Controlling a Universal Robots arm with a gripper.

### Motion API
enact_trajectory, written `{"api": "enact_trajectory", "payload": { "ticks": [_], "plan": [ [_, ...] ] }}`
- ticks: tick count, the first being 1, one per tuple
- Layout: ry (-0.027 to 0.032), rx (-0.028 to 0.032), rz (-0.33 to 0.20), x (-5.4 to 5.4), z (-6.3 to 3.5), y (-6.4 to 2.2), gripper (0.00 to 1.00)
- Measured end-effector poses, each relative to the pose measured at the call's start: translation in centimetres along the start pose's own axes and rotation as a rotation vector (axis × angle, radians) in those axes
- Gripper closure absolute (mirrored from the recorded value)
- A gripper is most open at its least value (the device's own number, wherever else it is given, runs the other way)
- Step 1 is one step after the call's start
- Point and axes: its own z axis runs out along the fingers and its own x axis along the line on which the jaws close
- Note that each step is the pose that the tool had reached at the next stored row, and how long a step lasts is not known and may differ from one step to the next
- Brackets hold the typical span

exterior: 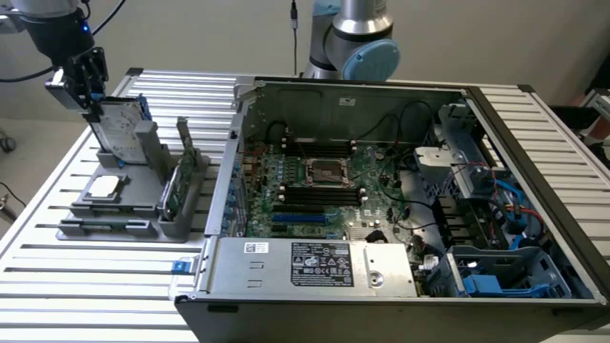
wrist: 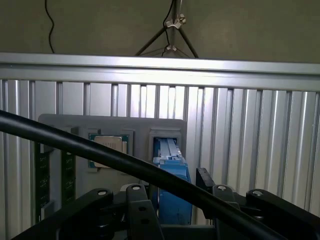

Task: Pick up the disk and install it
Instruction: 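Pick up the disk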

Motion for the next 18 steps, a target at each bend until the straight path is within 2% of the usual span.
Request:
{"api": "enact_trajectory", "payload": {
  "ticks": [7, 18],
  "plan": [
    [0.0006, 0.0048, 0.0, 0.01, 0.04, 0.0, 0.52],
    [0.0007, 0.005, 0.0, 0.36, 0.08, 0.01, 0.52]
  ]
}}
